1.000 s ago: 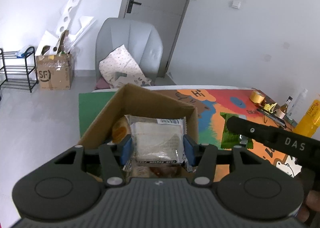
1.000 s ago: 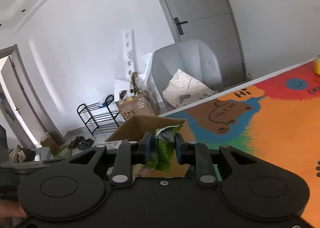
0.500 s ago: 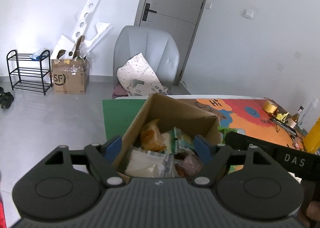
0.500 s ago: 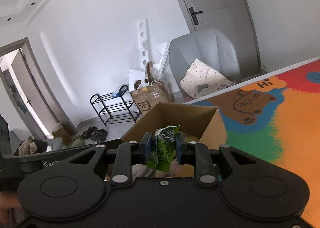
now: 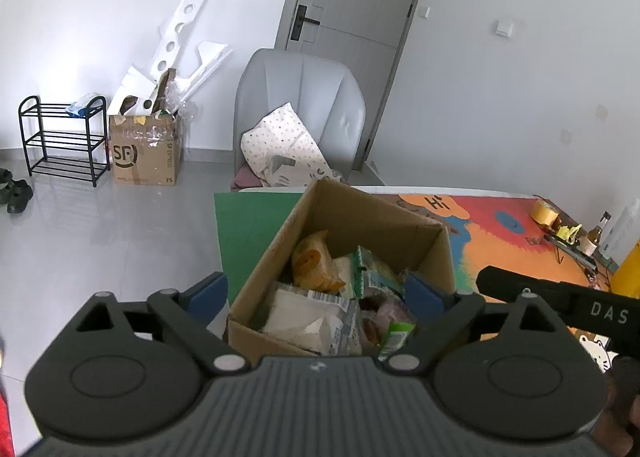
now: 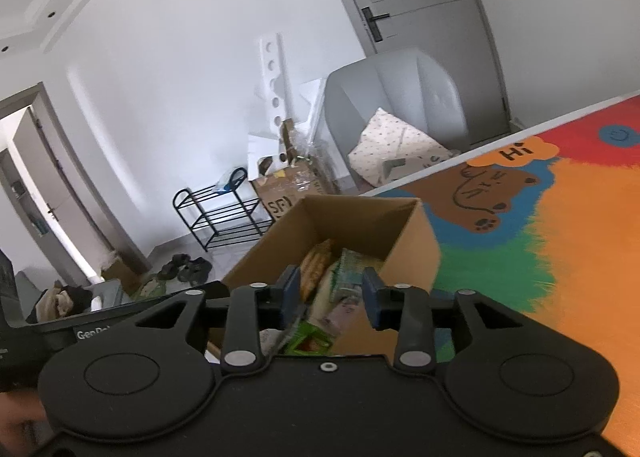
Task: Organize snacks
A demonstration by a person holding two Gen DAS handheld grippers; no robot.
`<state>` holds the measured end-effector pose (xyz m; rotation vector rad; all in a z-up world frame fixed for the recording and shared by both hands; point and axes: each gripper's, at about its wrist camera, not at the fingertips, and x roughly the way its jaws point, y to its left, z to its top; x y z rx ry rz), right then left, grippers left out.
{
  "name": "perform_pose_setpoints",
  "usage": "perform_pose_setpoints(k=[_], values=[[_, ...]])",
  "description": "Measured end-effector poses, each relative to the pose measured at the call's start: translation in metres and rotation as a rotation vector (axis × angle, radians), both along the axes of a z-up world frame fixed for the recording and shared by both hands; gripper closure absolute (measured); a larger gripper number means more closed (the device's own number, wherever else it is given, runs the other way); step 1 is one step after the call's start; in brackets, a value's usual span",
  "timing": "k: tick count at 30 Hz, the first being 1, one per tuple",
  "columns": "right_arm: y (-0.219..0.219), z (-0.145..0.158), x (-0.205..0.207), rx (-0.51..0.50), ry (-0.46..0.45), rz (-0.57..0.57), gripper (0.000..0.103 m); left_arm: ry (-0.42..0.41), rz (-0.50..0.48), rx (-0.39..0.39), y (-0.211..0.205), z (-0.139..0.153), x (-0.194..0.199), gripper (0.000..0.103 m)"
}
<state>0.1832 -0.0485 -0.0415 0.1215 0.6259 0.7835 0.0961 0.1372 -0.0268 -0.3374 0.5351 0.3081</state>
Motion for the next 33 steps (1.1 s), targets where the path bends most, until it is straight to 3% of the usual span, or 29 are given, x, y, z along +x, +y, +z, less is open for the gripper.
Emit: perform_pose_setpoints(k=[7, 28, 33], values=[[-0.021, 0.001, -0.007, -0.019, -0.017, -0.055, 0.044, 0.01, -0.022, -0.001, -0.013, 0.0, 0.0, 0.0], [-0.087, 0.015, -0.035, -0.021, -0.076, -0.17, 0.0, 0.017, -0.117, 0.037, -0.07, 0.013, -0.014, 0.0], [-0.103, 0.015, -0.037, -0.003, -0.059, -0.207, 0.0, -0.003, -0.128, 0.046, -0.08, 0.02, -0.023, 0.0]])
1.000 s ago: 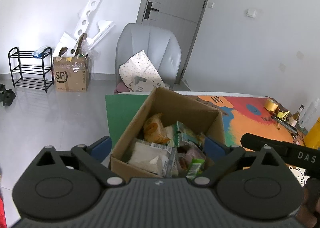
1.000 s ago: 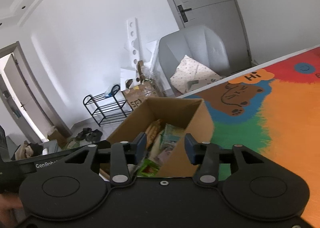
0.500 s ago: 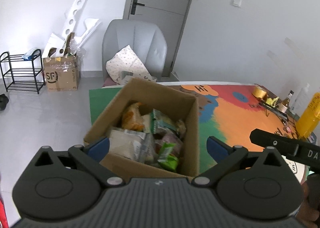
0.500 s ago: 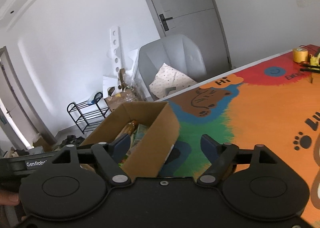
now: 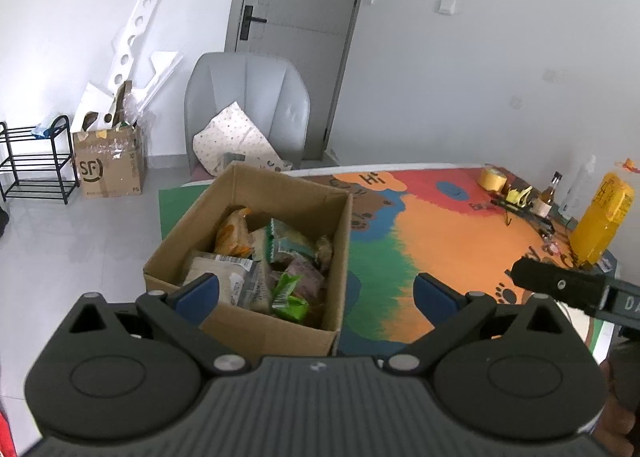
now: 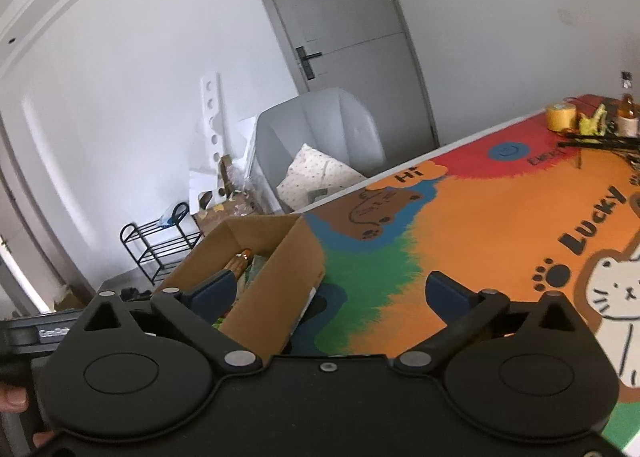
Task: Organize snacks
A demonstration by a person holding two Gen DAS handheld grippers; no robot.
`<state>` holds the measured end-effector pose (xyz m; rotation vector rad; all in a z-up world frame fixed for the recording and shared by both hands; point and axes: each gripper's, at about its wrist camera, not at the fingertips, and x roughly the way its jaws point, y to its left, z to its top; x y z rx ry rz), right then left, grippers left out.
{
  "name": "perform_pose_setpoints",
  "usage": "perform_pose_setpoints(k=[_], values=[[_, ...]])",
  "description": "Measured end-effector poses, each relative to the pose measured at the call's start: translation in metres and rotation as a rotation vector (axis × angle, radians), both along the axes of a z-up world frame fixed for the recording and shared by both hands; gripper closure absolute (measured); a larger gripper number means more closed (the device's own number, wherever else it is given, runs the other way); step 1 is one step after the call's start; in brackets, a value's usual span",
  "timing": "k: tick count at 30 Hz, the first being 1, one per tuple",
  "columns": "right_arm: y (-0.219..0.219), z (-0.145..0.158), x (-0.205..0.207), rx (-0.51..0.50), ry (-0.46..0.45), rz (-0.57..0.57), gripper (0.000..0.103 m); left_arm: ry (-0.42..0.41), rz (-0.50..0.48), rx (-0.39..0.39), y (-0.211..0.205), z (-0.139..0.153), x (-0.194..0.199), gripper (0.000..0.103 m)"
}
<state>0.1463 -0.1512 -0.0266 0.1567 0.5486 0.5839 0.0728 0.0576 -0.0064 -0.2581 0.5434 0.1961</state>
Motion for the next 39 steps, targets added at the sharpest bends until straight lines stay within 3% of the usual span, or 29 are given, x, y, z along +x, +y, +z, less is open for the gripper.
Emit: perform_pose_setpoints(k=[14, 22, 39], values=[[-0.04, 0.007, -0.031, -0.001, -0.024, -0.034, 0.0, -0.023, -0.072, 0.049, -0.028, 0.009, -0.038, 0.0], [-0.055, 0.024, -0.057, -0.029, -0.075, -0.005, 0.0, -0.055, -0.109, 0.072, -0.035, 0.023, -0.06, 0.0], [-0.075, 0.038, -0.092, -0.101, -0.091, 0.009, 0.0, -0.098, -0.15, 0.146, -0.041, 0.047, -0.105, 0.0]])
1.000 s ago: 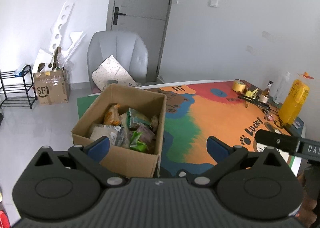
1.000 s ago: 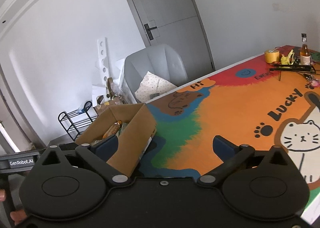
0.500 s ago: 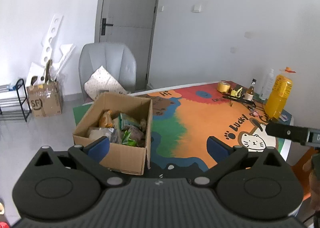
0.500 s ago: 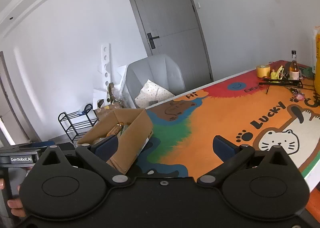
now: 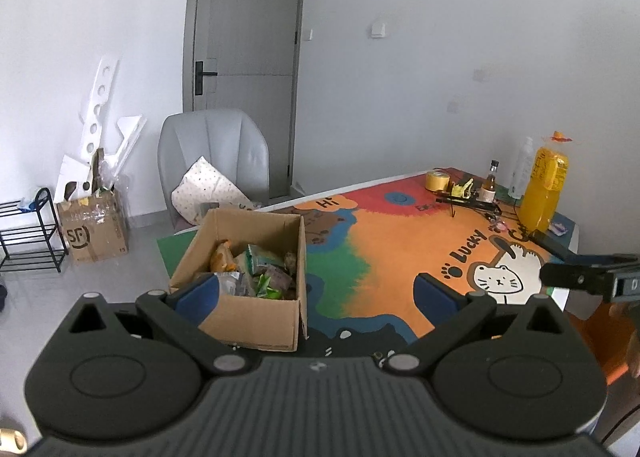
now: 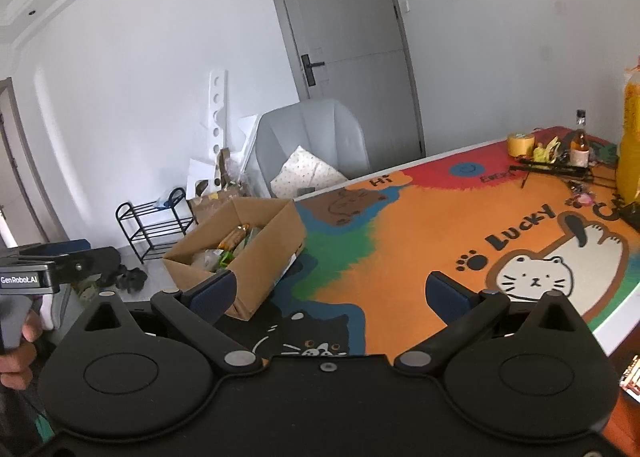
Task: Organize snacks
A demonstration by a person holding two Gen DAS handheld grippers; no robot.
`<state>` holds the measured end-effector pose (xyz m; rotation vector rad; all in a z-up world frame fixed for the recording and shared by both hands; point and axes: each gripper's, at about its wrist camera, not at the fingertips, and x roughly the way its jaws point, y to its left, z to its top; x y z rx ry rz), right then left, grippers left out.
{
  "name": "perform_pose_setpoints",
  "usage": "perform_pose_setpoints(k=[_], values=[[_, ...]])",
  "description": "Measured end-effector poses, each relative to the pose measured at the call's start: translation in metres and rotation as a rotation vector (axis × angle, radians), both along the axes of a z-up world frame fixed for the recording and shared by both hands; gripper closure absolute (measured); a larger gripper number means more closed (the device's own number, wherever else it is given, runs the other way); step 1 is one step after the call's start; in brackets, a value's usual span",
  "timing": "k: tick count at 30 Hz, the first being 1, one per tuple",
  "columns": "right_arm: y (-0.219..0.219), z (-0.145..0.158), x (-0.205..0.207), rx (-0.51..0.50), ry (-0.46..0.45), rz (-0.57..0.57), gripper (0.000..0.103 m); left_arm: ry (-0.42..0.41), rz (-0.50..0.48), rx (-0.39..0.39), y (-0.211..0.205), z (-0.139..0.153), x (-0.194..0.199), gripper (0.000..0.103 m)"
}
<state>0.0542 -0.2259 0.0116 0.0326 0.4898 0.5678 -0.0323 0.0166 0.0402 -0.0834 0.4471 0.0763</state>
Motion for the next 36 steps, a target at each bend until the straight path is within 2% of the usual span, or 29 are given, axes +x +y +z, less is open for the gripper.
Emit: perform_pose_setpoints(k=[4, 11, 15, 36], values=[[-0.004, 0.005, -0.008, 0.001, -0.025, 0.004, 0.0, 0.025, -0.025, -0.012, 0.0, -0.003, 0.0, 0.0], [-0.003, -0.001, -0.005, 0.0, 0.001, 0.027, 0.0, 0.043, -0.01, -0.013, 0.001, -0.008, 0.004, 0.0], [-0.004, -0.003, -0.005, 0.024, 0.021, 0.044, 0.0, 0.038, -0.016, -0.004, 0.001, -0.008, 0.003, 0.0], [-0.007, 0.001, -0.009, 0.017, 0.02, 0.036, 0.0, 0.049, -0.009, -0.013, 0.001, -0.011, 0.004, 0.0]])
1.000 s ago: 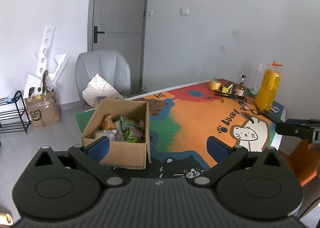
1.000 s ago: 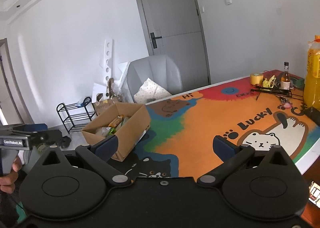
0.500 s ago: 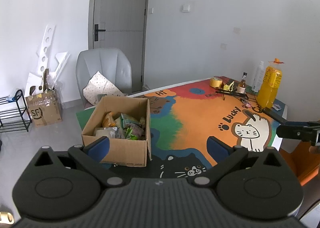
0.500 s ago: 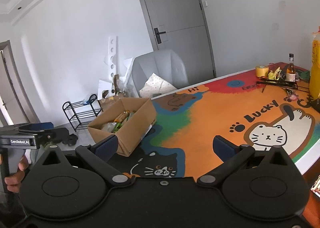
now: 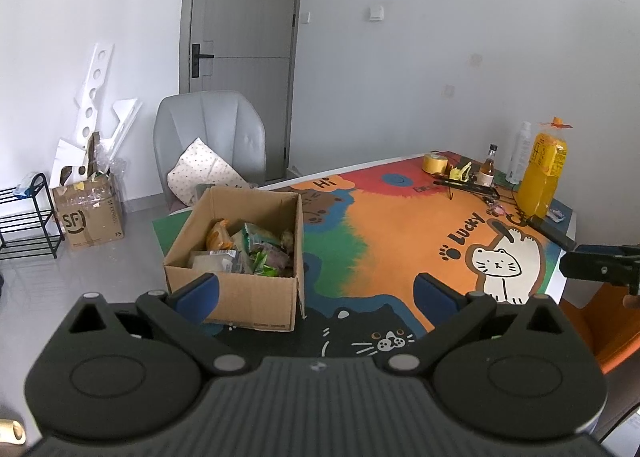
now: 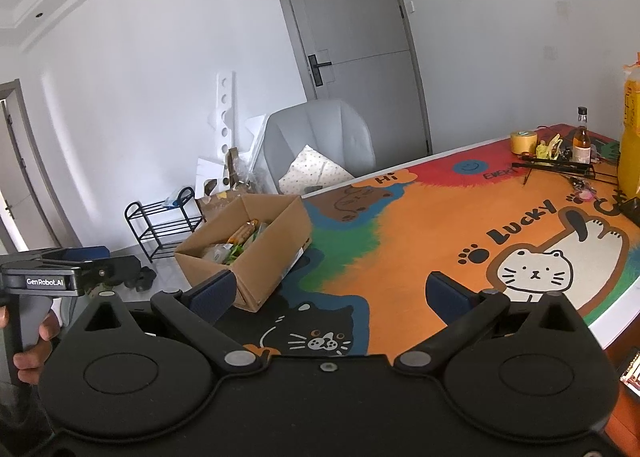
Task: Organize snacks
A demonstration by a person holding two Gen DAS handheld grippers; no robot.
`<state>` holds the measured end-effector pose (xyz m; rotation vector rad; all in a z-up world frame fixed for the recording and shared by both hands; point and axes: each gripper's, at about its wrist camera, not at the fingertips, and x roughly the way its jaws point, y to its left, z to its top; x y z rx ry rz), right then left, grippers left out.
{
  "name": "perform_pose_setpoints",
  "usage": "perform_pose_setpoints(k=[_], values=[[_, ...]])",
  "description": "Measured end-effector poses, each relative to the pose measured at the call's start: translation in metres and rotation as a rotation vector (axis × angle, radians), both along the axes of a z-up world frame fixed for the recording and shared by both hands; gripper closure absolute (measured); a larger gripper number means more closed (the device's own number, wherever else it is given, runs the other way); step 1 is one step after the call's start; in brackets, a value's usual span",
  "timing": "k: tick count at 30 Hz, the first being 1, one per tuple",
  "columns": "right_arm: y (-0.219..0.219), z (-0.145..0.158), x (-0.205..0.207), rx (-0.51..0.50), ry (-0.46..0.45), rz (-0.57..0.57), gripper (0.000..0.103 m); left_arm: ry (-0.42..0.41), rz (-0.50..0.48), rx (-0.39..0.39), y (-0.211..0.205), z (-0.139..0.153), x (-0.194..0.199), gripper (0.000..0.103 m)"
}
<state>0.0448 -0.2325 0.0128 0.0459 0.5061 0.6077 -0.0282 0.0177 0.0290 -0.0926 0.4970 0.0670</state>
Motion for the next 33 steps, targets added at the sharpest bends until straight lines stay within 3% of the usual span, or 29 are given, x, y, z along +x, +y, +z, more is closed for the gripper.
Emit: perform_pose_setpoints(k=[33], values=[[0.0016, -0.0032, 0.0039, -0.005, 0.008, -0.002, 0.0, 0.0, 0.002, 0.0, 0.0017, -0.0012, -0.001, 0.0]])
